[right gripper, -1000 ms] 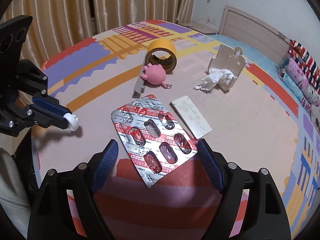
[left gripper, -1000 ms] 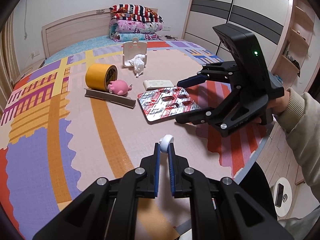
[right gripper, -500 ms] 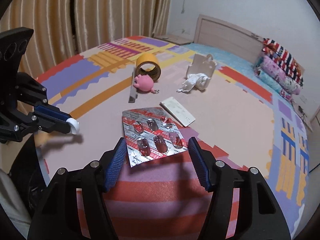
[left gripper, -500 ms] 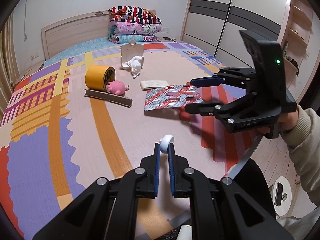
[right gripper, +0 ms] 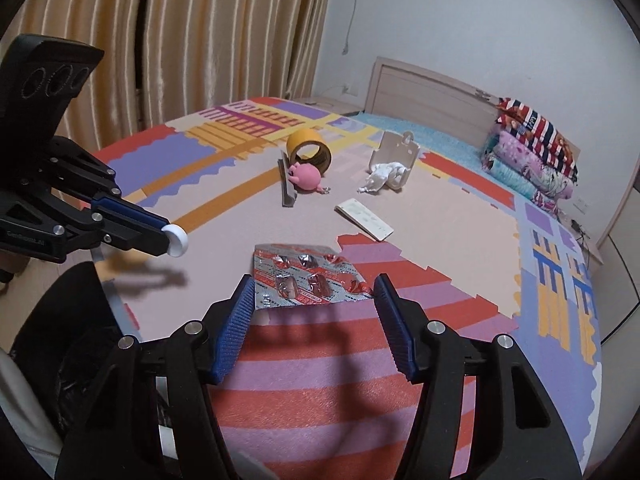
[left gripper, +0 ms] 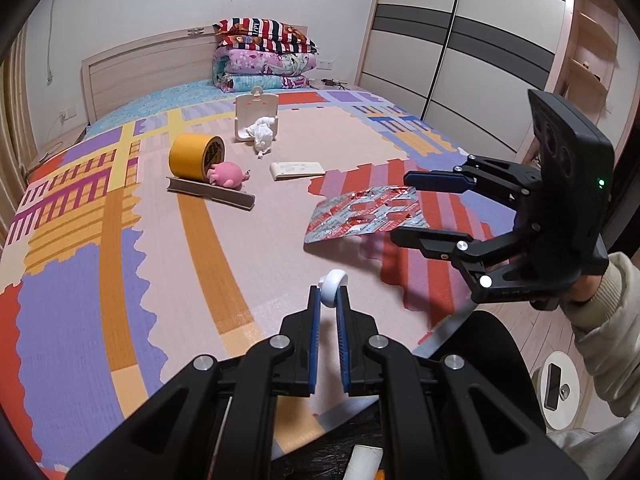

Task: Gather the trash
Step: 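Grasp the red pill blister pack with the right gripper and lift it, then carry the blister pack and white cap over the bin and release both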

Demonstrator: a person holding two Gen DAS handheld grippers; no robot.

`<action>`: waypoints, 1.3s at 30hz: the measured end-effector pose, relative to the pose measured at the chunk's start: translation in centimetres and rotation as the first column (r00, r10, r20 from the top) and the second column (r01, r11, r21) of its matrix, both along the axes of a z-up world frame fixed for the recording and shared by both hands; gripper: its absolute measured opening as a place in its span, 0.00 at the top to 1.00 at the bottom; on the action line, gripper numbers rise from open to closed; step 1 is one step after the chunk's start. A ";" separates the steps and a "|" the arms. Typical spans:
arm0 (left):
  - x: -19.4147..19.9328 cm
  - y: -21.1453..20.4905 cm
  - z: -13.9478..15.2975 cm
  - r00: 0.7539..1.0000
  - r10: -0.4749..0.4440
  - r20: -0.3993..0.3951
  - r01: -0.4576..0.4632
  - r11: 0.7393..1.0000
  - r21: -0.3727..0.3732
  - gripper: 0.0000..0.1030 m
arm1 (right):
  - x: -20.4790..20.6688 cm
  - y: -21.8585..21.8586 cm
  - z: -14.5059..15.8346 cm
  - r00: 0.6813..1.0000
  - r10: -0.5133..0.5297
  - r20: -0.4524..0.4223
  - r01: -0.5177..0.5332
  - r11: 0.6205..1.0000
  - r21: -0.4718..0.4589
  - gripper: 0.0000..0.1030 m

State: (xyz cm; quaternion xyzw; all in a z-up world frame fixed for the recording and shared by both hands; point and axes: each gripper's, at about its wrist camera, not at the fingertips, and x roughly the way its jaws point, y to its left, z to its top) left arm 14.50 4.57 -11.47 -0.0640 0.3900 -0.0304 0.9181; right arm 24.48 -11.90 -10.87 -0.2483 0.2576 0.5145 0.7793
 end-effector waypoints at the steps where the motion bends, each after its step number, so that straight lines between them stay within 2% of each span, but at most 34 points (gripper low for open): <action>1: -0.1 -0.1 0.1 1.000 -0.003 0.004 0.003 1.000 -0.002 0.93 | -0.1 -0.2 0.1 1.000 -0.006 -0.003 0.007 1.000 0.008 0.42; 6: -0.5 -0.4 0.3 1.000 -0.008 0.007 0.009 1.000 -0.009 0.93 | -0.1 -0.4 -0.7 0.999 -0.038 -0.037 0.038 0.999 -0.018 0.42; 11: -0.6 -0.6 0.2 1.000 -0.012 -0.001 0.012 1.000 -0.017 0.93 | -1.1 -0.5 -2.0 0.998 -0.023 -0.051 0.021 0.998 -0.053 0.40; 12: -0.6 -0.7 0.3 1.000 -0.014 -0.001 0.014 1.000 -0.019 0.93 | -1.4 -0.4 -2.2 0.999 -0.015 -0.045 0.012 0.998 -0.063 0.38; 13: -0.7 -0.7 0.3 1.000 -0.015 -0.001 0.015 1.000 -0.020 0.93 | -1.6 -0.3 -2.3 0.999 -0.008 -0.036 0.006 0.997 -0.071 0.27; 14: -0.6 -0.7 0.3 1.000 -0.017 0.000 0.017 1.000 -0.021 0.93 | -1.7 -0.3 -2.4 1.000 -0.007 -0.025 0.006 0.997 -0.071 0.23; 17: -0.8 -0.8 0.3 1.000 -0.022 0.000 0.022 1.000 -0.022 0.93 | -1.6 0.2 -2.2 1.000 -0.004 -0.030 0.002 0.998 -0.067 0.22; 24: -1.0 -0.8 0.2 1.000 -0.027 -0.002 0.027 0.999 -0.027 0.93 | -0.4 2.0 -2.8 0.996 -0.031 -0.084 0.022 0.994 -0.109 0.22; 27: -1.1 -0.7 0.1 1.000 -0.028 -0.005 0.027 0.999 -0.032 0.93 | 0.4 2.2 -2.9 0.986 -0.054 -0.158 0.039 0.995 -0.095 0.23; 28: -1.1 -0.7 0.1 1.000 -0.027 -0.006 0.026 0.999 -0.033 0.93 | 0.5 2.2 -2.8 0.982 -0.050 -0.183 0.035 0.996 -0.084 0.25; 29: -1.1 -0.6 0.0 1.000 -0.026 -0.006 0.025 0.999 -0.034 0.93 | 0.5 2.2 -2.7 0.980 -0.047 -0.191 0.032 0.996 -0.080 0.34; 30: -1.2 -0.6 0.0 1.000 -0.025 -0.007 0.025 0.999 -0.035 0.93 | 0.5 2.3 -2.6 0.981 -0.047 -0.187 0.033 0.996 -0.081 0.39; 34: -1.3 -0.6 0.1 1.000 -0.023 -0.003 0.023 0.999 -0.034 0.93 | -0.2 2.4 -2.5 0.987 -0.040 -0.157 0.025 0.995 -0.093 0.41; 39: -1.5 -0.5 0.3 1.000 -0.019 0.002 0.019 0.999 -0.032 0.93 | -0.8 1.8 -1.6 0.989 -0.054 -0.134 0.047 0.997 -0.058 0.41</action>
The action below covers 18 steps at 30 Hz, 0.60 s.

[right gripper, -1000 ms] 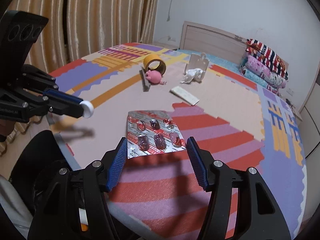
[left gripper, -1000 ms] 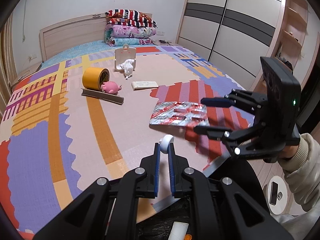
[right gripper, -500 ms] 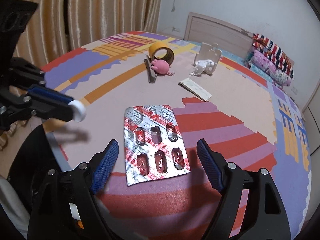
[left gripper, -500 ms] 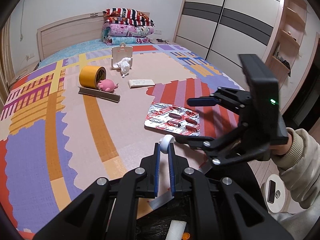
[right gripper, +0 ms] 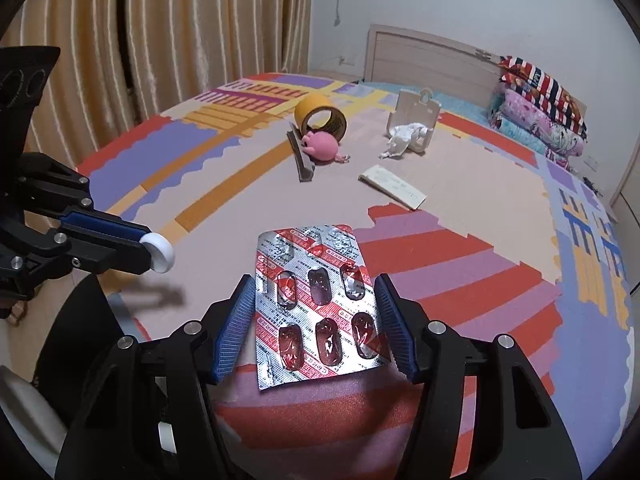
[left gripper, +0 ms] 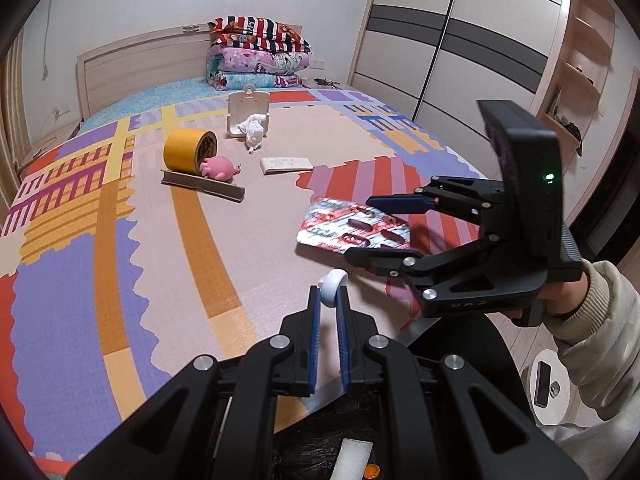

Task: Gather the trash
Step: 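Carry the blister pack and white cap over the bin and release both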

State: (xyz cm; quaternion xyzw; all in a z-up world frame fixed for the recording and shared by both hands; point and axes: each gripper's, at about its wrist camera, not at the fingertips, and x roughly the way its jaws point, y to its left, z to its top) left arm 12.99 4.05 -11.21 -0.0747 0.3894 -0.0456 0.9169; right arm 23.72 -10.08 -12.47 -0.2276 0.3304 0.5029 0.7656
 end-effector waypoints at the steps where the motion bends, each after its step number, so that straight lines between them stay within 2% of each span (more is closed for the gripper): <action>1: -0.1 0.0 0.1 1.000 -0.001 0.003 0.001 1.000 0.001 0.93 | -0.2 -0.2 0.3 1.000 -0.004 -0.002 0.004 1.000 0.012 0.41; 8: -1.5 -0.6 0.8 1.000 -0.013 0.025 0.013 1.000 0.006 0.93 | -1.8 -1.8 1.7 0.999 -0.029 -0.022 0.031 0.998 0.060 0.41; 18: -5.1 -2.7 0.8 0.998 -0.053 0.028 0.052 0.998 0.032 0.93 | -7.0 -4.5 2.3 0.998 -0.037 -0.054 0.042 0.995 0.090 0.41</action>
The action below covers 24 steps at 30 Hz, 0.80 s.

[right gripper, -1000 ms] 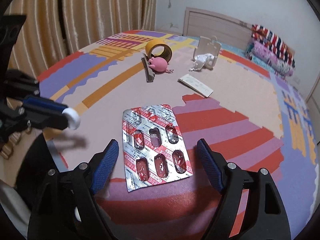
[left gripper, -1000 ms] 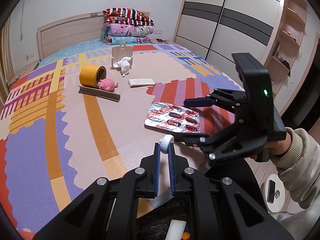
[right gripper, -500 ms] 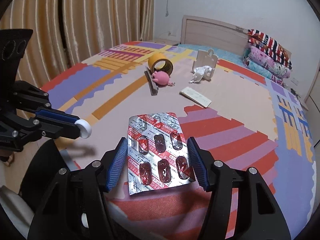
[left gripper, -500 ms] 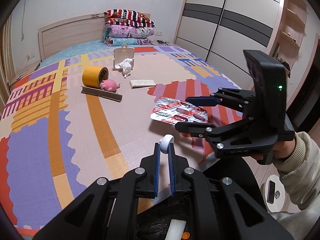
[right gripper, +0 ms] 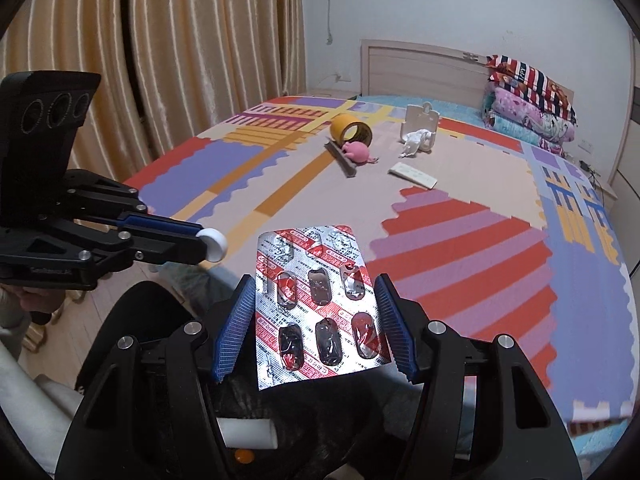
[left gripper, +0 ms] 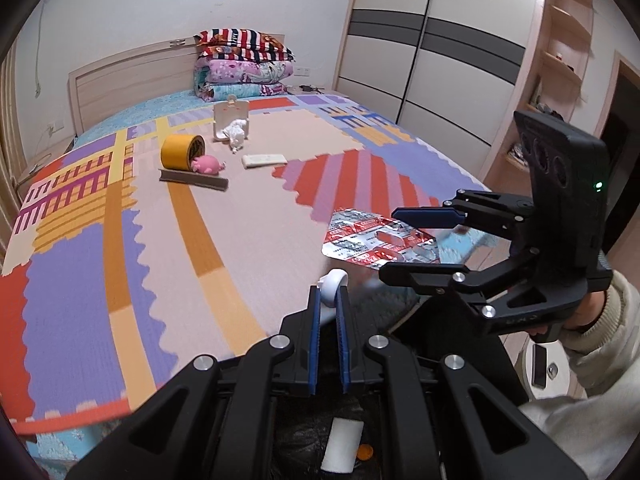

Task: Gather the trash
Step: 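Carry the blister pack and white cap over the bin and release both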

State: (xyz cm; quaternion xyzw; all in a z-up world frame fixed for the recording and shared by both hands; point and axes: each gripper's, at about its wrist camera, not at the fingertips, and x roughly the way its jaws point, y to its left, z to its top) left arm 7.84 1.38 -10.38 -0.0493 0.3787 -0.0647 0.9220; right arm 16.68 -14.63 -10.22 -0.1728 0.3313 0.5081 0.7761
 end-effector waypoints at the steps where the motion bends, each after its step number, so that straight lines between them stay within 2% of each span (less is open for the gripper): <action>1: -0.5 -0.3 -0.2 1.000 -0.006 -0.006 0.006 1.000 0.001 0.93 | -0.5 -0.3 0.0 1.000 0.002 -0.002 -0.002 1.000 0.001 0.41; 5: -2.1 -1.1 -1.4 0.999 -0.024 -0.037 0.024 1.000 -0.010 0.93 | -2.6 -1.1 -0.8 1.000 0.015 -0.022 -0.016 1.000 -0.012 0.41; 11: -4.2 -2.2 -5.4 0.988 -0.049 -0.149 0.047 0.999 -0.014 0.93 | -4.6 -2.3 -4.0 0.995 0.038 -0.094 -0.042 0.998 -0.041 0.41; 14: -4.9 -2.6 -7.9 0.976 -0.049 -0.211 0.048 0.999 -0.010 0.93 | -4.8 -2.6 -6.1 0.987 0.026 -0.156 -0.035 0.998 -0.059 0.41; 19: -5.2 -3.8 -11.7 0.950 -0.092 -0.297 0.075 0.995 -0.068 0.93 | -5.4 -2.5 -8.7 0.985 0.012 -0.171 -0.033 0.992 -0.120 0.41; 24: -4.7 -5.3 -14.5 0.923 -0.117 -0.367 0.096 0.992 -0.077 0.93 | -5.5 -2.3 -10.8 0.980 0.002 -0.201 -0.035 0.986 -0.161 0.41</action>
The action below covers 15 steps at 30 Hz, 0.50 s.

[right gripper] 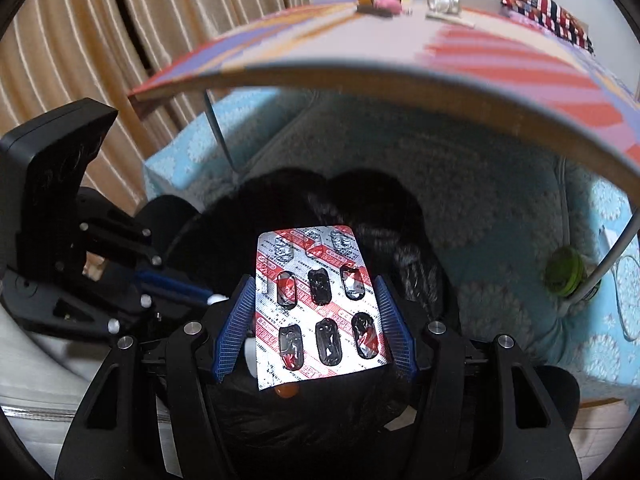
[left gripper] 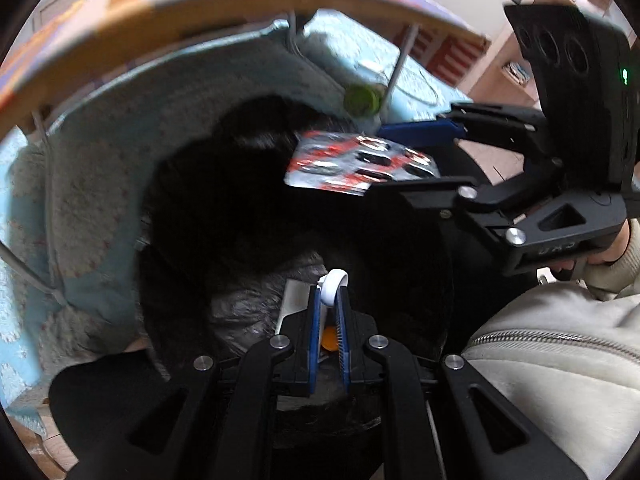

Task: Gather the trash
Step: 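Carry the blister pack and white cap over the bin and release both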

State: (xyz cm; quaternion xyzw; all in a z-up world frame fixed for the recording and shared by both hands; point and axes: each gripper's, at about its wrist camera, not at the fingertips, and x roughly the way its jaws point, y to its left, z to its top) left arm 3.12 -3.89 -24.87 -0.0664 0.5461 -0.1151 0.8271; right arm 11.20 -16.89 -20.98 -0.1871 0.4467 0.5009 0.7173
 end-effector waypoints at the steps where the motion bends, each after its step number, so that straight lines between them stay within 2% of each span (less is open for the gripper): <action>1: 0.1 -0.3 -0.7 1.000 -0.005 -0.019 0.005 1.000 -0.001 0.93 | -0.1 0.3 -0.6 1.000 -0.001 0.001 0.001 1.000 -0.019 0.41; 9: 1.1 -0.5 -2.8 0.996 -0.011 -0.093 0.009 1.000 -0.023 0.93 | -0.2 0.9 -2.8 0.999 -0.014 -0.036 0.011 0.998 -0.068 0.42; 15: 1.2 -0.8 -3.2 0.995 -0.022 -0.094 0.021 1.000 -0.013 0.92 | -0.3 1.3 -3.5 0.999 -0.006 -0.042 0.003 0.997 -0.079 0.41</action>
